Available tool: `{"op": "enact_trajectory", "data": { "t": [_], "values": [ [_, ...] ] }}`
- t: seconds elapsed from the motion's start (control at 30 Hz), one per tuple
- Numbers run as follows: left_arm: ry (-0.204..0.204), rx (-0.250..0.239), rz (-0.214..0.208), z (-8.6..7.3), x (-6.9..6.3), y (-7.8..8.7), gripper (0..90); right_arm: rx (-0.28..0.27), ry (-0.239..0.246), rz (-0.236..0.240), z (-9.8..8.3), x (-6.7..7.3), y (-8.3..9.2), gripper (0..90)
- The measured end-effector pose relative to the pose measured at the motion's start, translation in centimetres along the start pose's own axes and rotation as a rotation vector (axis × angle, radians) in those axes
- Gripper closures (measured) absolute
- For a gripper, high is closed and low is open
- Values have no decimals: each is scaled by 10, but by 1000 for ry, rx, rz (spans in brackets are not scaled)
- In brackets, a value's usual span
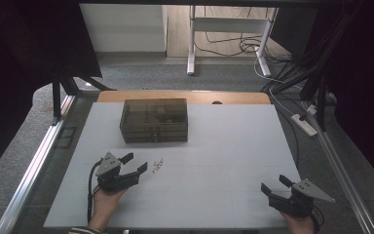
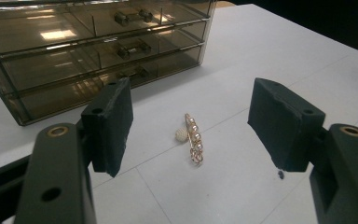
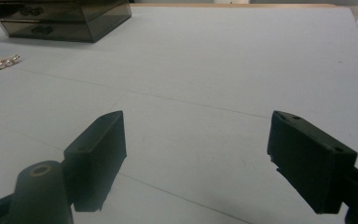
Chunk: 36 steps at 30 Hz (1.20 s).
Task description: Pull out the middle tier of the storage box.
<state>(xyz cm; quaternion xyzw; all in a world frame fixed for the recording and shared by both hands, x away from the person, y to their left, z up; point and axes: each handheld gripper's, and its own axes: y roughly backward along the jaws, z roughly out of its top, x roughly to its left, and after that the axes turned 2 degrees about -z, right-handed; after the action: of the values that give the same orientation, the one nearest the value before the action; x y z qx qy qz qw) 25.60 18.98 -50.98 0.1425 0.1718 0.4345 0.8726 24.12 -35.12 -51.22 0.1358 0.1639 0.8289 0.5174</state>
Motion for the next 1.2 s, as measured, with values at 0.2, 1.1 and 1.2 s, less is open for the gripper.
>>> {"op": "enact_trajectory", "data": {
  "t": [0.2,1.1,1.2],
  "values": [
    [45,12,0,4,2,-3,314,1,-4,0,0,0,0,194],
    [53,113,22,22,4,-23,336,0,-15,11,0,-1,0,193],
    [62,107,43,25,5,-24,329,1,-15,12,0,-1,0,192]
  ]
}}
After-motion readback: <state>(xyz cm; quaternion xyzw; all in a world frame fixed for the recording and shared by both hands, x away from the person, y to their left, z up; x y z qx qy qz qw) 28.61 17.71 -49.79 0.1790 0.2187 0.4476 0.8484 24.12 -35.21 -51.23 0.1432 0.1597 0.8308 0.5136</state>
